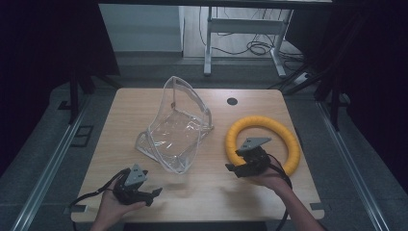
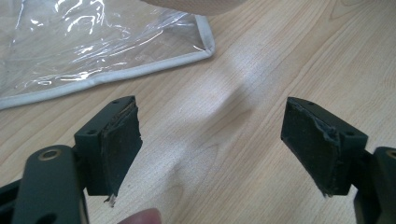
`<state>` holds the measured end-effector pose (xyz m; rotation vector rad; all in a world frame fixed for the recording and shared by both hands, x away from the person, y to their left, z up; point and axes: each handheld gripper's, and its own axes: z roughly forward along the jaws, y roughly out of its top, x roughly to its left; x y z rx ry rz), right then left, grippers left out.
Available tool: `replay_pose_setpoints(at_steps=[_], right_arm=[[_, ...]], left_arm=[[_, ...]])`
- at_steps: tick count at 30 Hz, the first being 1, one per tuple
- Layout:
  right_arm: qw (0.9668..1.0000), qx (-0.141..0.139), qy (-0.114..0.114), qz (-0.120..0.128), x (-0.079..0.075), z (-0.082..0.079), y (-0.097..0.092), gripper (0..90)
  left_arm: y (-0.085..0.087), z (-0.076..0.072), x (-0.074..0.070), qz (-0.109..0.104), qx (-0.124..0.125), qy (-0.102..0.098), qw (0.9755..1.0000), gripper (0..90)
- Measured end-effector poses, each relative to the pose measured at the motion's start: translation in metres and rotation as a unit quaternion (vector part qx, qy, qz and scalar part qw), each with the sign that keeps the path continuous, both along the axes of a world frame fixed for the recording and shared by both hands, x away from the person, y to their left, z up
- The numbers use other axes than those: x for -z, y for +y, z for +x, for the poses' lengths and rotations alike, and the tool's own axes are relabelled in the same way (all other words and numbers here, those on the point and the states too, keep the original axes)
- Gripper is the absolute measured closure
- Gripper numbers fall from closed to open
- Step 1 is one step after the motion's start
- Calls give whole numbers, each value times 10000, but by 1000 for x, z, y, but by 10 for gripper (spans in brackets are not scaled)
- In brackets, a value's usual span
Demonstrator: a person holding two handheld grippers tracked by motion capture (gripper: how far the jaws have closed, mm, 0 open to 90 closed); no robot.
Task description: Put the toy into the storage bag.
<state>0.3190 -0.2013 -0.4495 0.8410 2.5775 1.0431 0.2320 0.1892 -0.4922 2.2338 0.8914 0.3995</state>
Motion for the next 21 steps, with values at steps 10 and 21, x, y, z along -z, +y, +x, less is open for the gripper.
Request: replay_pose_setpoints(at_steps=[10, 21], right_arm=[[9987, 80, 227, -449, 0, 10, -11, 325], [9929, 57, 568, -1042, 2, 20, -16, 304]], left_arm=[[0, 0, 0, 1, 11, 9, 10000, 199], [0, 0, 0, -11, 24, 19, 10000, 199]])
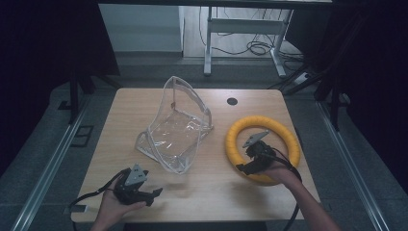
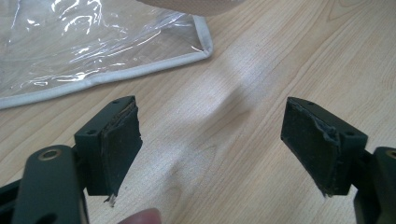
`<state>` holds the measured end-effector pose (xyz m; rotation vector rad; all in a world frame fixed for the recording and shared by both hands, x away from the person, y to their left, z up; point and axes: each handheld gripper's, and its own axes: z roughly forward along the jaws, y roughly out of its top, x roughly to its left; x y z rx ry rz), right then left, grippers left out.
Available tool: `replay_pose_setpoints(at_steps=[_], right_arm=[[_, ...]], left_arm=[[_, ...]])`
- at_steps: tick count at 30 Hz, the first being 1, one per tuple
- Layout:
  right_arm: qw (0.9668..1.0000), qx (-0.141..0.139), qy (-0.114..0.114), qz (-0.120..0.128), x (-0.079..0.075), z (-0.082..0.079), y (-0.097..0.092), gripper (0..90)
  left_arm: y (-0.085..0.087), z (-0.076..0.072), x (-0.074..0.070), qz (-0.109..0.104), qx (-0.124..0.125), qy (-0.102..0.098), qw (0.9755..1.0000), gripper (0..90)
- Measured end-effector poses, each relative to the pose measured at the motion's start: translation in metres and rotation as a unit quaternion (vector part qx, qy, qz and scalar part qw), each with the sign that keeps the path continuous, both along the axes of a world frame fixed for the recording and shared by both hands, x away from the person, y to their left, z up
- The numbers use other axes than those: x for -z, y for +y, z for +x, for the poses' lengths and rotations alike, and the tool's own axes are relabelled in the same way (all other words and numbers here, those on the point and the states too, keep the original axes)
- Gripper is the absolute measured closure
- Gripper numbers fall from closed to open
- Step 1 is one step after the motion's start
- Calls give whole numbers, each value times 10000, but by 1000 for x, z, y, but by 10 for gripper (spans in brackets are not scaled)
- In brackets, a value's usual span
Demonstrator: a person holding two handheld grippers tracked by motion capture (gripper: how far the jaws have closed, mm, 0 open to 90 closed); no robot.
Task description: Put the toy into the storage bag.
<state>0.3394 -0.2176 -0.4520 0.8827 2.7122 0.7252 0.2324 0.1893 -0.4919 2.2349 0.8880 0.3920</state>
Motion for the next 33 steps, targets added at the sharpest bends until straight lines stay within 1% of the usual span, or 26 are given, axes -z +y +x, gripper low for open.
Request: replay_pose_setpoints(at_steps=[5, 9, 16, 17, 18, 19, 20, 21, 23, 26, 27, 28, 31, 32, 33], right_arm=[[9993, -29, 236, -273, 5, 3, -1, 304], [9978, -65, 413, -517, 12, 5, -2, 304], [9932, -106, 752, -883, 27, 10, -3, 305], [9932, -106, 752, -883, 27, 10, -3, 305], [9916, -130, 831, -984, 30, 11, -2, 306], [9916, -130, 831, -984, 30, 11, -2, 306], [9900, -140, 915, -1068, 34, 11, -2, 308], [9896, -204, 916, -1091, 36, 13, -3, 308], [9885, -208, 988, -1128, 40, 14, -2, 317], [9861, -261, 1069, -1246, 43, 16, -1, 342], [9861, -261, 1069, -1246, 43, 16, -1, 342], [9845, -290, 1130, -1313, 46, 17, 0, 373], [9825, -323, 1251, -1341, 48, 20, 0, 448], [9820, -345, 1240, -1383, 49, 21, 0, 477], [9813, -355, 1251, -1418, 48, 21, 0, 480]], left_arm=[[-1, 0, 0, -12, 8, 15, 10000, 198], [-1, 0, 0, -20, 4, 18, 10000, 198], [0, 0, -1, -42, -20, 17, 10000, 199], [0, 0, -1, -42, -20, 17, 10000, 198], [0, 0, -1, -27, -21, 17, 10000, 199], [0, 0, -1, -27, -21, 17, 10000, 199], [0, -1, -1, -15, -13, 14, 10000, 199], [0, -1, -1, -15, -13, 14, 10000, 198], [2, -1, -2, -47, -41, -17, 10000, 198], [4, -1, -5, -60, -87, -56, 9999, 198], [4, -1, -5, -60, -87, -56, 9999, 199], [4, -2, -4, -38, -95, -56, 9999, 198], [4, -2, -4, -42, -81, -54, 9999, 198], [4, -2, -4, -39, -81, -57, 9999, 199], [4, -2, -4, -39, -81, -57, 9999, 198]])
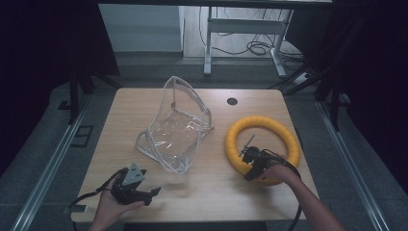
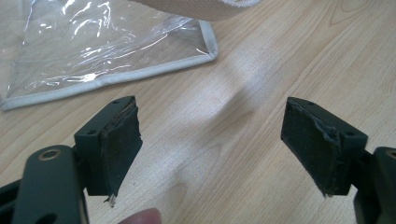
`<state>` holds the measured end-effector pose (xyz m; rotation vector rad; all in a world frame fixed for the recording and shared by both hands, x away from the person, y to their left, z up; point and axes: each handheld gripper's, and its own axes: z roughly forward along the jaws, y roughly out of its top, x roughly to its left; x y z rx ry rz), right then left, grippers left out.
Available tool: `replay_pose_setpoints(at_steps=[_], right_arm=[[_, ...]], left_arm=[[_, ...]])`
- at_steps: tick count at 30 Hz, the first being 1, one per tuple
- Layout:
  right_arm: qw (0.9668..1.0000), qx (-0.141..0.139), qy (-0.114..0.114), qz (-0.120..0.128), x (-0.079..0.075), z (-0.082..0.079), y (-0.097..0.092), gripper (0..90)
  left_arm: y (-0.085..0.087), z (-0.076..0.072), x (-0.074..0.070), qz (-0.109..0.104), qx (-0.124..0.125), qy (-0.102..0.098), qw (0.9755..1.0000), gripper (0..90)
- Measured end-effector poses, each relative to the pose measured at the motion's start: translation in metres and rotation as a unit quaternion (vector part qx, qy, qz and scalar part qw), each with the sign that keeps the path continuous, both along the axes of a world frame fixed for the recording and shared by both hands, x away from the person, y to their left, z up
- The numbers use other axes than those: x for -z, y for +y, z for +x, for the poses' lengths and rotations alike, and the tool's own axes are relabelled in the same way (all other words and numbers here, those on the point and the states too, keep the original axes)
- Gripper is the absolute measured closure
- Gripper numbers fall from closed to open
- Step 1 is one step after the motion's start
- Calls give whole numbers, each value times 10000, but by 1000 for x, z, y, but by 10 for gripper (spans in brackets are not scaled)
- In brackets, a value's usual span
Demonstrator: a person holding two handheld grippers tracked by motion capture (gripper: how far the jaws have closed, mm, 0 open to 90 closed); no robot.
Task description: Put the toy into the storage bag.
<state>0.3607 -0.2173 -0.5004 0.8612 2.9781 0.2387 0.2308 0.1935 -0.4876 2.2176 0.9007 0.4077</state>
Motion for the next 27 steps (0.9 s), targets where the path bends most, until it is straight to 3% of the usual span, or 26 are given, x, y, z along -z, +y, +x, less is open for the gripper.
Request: replay_pose_setpoints(at_steps=[7, 13, 17, 25, 27], right_arm=[[9995, -140, 179, -207, -2, 4, 5, 498], [9997, -136, 39, -187, -4, 3, 4, 500], [9999, -88, -28, 67, -14, 2, 2, 503], [9994, -54, -153, 291, -29, 2, -1, 503], [9991, -34, -280, 305, -35, 0, 0, 504]], left_arm=[[1, 0, 0, 25, 3, -19, 10000, 199], [1, 0, -1, 25, -4, -22, 10000, 199], [1, 0, 0, 35, -7, -25, 10000, 199], [2, 0, -1, 43, -10, -30, 10000, 199], [2, 0, -1, 44, -13, -37, 10000, 199]])
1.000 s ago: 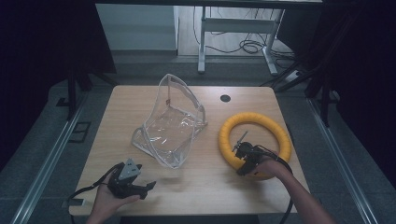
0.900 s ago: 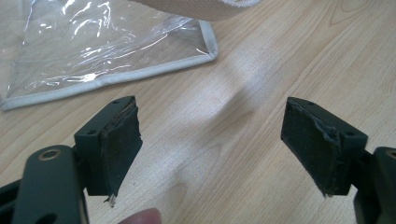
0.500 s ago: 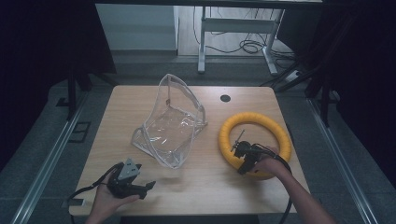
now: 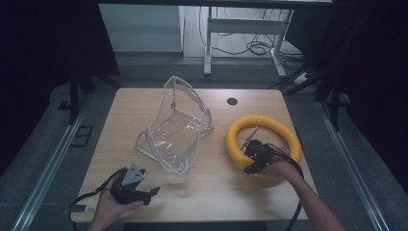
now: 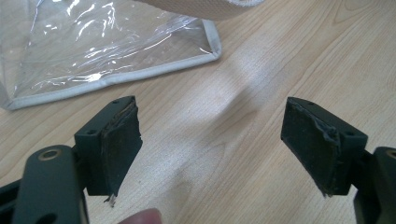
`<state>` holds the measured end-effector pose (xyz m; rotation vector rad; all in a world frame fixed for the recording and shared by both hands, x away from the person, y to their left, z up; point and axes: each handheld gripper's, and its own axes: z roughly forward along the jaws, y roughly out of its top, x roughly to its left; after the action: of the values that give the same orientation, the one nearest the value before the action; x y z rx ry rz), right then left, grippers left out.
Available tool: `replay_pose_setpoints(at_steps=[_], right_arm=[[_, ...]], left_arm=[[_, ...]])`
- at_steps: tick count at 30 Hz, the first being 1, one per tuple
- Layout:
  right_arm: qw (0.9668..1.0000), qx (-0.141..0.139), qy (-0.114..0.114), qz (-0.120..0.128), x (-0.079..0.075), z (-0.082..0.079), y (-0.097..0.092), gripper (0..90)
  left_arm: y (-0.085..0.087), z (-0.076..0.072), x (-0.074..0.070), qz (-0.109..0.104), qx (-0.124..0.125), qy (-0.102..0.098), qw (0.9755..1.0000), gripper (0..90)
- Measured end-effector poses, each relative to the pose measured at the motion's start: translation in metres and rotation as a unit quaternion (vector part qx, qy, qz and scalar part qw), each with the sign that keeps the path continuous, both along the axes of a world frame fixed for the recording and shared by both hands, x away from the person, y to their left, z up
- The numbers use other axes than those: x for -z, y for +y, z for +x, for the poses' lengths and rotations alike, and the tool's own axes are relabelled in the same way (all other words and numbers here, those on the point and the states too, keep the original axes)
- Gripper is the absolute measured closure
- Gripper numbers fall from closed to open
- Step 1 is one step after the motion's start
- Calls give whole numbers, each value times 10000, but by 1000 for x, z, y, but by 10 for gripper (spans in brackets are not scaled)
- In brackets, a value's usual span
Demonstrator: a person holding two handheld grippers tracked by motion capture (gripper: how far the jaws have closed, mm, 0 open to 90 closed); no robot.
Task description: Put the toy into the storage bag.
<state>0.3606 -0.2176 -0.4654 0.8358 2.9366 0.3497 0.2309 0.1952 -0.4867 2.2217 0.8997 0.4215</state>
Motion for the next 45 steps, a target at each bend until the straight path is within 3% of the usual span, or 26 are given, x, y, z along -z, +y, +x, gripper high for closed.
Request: replay_pose_setpoints(at_steps=[10, 15, 21, 25, 32, 33, 34, 39, 45], right_arm=[[9979, -6, -365, 535, -29, -9, 0, 504], [9925, 54, -542, 1097, -52, -13, -3, 504], [9874, 55, -719, 1408, -67, -15, -6, 504], [9804, -68, -938, 1729, -79, -20, -5, 504], [9664, -41, -994, 2371, -91, -24, -6, 504], [9664, -41, -994, 2371, -91, -24, -6, 504], [9631, -43, -1052, 2479, -93, -24, -5, 504], [9571, -54, -1086, 2684, -97, -24, -5, 505], [9450, -65, -1123, 3072, -100, -26, -4, 504]], left_arm=[[-1, 0, 0, -5, -1, 1, 10000, 199], [0, 0, 0, -16, -4, 0, 10000, 199], [0, 0, 0, -21, 0, -3, 10000, 199], [0, 0, 0, -18, 1, -8, 10000, 199], [0, 0, -1, -48, -22, -22, 10000, 198], [0, 0, -1, -48, -22, -22, 10000, 198], [0, 0, -1, -50, -19, -21, 10000, 199], [0, 0, -1, -21, 5, -13, 10000, 199], [0, 0, -1, -19, -9, -13, 10000, 199]])
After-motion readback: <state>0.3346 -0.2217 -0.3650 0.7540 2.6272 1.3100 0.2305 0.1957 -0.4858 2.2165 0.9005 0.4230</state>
